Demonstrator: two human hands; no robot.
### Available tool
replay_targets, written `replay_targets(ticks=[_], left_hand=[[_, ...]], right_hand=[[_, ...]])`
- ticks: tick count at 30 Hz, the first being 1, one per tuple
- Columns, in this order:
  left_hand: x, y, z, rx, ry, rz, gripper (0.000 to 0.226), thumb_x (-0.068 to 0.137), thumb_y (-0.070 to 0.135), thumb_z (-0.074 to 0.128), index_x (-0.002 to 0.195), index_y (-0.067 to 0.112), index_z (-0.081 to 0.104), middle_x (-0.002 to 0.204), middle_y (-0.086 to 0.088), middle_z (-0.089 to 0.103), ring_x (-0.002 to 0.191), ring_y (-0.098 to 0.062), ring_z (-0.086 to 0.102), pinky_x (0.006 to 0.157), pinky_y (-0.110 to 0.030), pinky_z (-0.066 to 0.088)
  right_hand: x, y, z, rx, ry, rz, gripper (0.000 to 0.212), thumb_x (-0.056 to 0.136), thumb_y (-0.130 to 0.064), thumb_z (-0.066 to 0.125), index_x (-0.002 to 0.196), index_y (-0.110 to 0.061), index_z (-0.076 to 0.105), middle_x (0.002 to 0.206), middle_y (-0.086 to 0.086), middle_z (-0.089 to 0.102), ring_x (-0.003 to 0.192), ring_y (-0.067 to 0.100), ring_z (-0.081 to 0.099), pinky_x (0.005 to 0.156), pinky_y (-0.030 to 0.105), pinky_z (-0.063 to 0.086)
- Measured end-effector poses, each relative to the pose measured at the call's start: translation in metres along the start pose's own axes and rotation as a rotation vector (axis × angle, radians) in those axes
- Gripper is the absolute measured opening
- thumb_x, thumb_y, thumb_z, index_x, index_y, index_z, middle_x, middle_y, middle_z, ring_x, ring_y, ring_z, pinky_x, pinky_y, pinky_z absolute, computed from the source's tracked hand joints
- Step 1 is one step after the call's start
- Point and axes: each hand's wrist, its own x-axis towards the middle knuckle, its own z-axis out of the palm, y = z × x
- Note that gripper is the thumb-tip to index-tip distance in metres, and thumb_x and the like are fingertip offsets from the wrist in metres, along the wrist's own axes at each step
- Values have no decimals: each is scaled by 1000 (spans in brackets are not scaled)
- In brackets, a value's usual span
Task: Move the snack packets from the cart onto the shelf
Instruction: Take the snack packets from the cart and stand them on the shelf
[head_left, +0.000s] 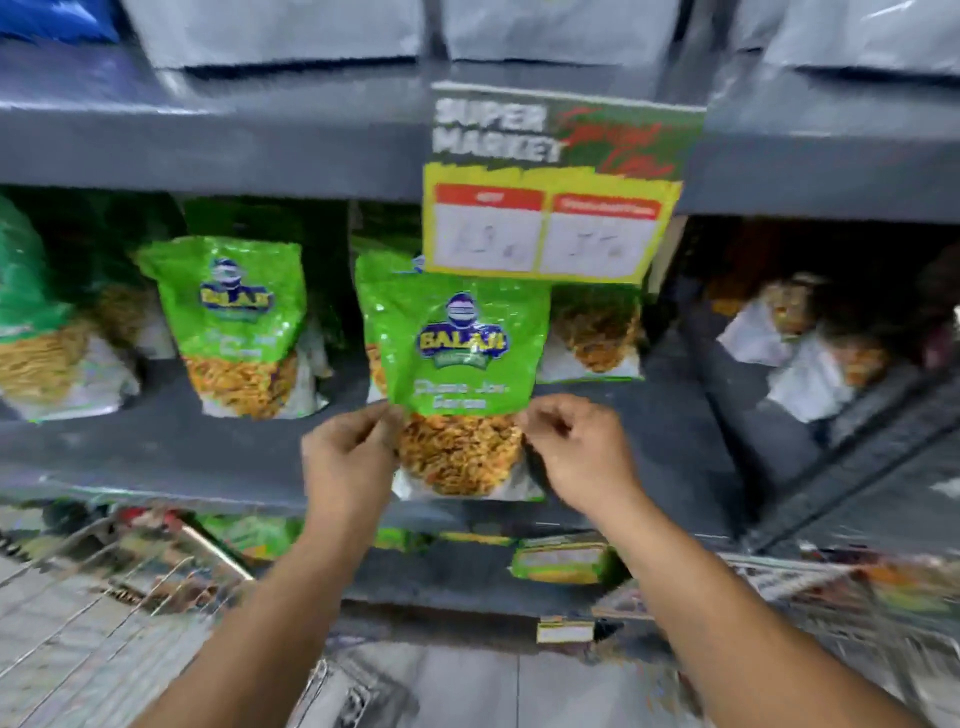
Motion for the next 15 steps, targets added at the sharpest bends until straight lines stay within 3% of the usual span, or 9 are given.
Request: replay_targets(ticks=[2,4,7,9,12,15], left_hand=[[3,7,46,-51,-64,-23,24,82,15,65,59,17,70,49,9,57,65,-12,48,64,-32,41],[5,14,87,-102,-100,-35,14,82,10,66,70,12,73,65,-10,63,69,-14,48,69,-37,40],[11,20,136,-87,-58,-27,14,80,11,68,90,4,76,81,-12,71,72,-16,61,75,-40,53],[17,20,155,-63,-85,-27,19,82,12,66,93,0,74,86,-23,73,74,-26,64,76,-46,54],[20,14,174,-67,-99,-48,22,85,10,63,96,-8,70,86,-31,68,71,-21,55,68,-36,52],[18,12,184,-150,-41,-67,26,87,3,61,107,-13,66,96,-23,69,72,-15,59,69,-19,53]], right_hand=[[11,17,-31,-53,96,16,5,81,-20,66,80,-18,71,72,-2,69,66,5,59,65,20,44],[23,31,-54,-27,172,55,7,82,-17,65,78,-19,70,70,-2,66,64,6,56,64,26,45],[42,47,-76,6,262,113,11,81,-11,62,76,-17,70,74,8,70,66,14,59,68,32,47],[52,56,-82,14,308,155,9,80,-14,63,81,-12,72,83,9,73,75,17,65,76,34,51],[63,66,-85,35,368,215,13,81,-19,63,88,-14,73,89,6,74,85,20,67,85,36,53],[70,70,-82,70,400,232,12,82,-20,63,88,-17,73,91,5,75,87,20,67,85,35,53]])
